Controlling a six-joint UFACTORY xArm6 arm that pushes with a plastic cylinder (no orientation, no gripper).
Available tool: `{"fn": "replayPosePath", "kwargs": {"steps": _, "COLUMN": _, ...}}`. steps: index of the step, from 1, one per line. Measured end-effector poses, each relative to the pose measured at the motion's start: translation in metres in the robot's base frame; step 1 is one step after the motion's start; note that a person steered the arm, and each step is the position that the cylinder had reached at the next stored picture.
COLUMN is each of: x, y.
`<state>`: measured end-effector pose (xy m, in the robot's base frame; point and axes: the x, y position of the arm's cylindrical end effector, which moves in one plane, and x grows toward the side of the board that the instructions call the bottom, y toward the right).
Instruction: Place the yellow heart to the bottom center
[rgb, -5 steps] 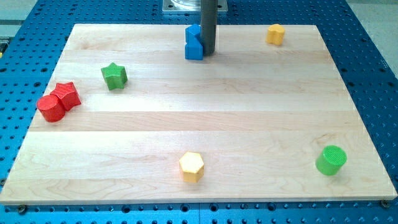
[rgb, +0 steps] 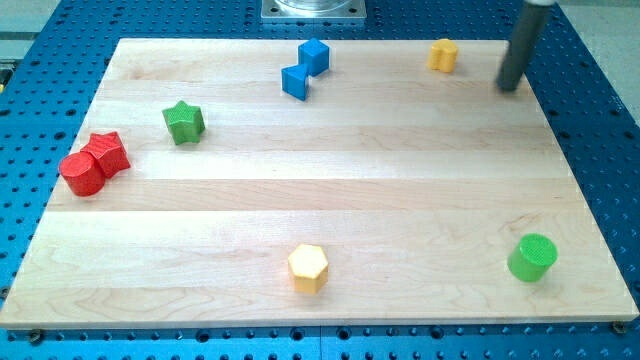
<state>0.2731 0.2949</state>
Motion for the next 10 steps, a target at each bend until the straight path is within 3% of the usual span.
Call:
{"fn": "replayPosePath", "kwargs": {"steps": 1, "x": -0.061, "y": 0.002}}
{"fn": "replayPosePath", "kwargs": {"steps": 4, "x": -0.074, "y": -0.004}}
{"fn": "replayPosePath", "kwargs": {"steps": 6, "x": -0.056, "y": -0.066}}
{"fn": "replayPosePath", "kwargs": {"steps": 7, "x": -0.036, "y": -0.128}}
{"fn": "replayPosePath", "kwargs": {"steps": 8, "x": 0.011, "y": -0.181}}
{"fn": "replayPosePath", "kwargs": {"steps": 10, "x": 0.056, "y": -0.239}}
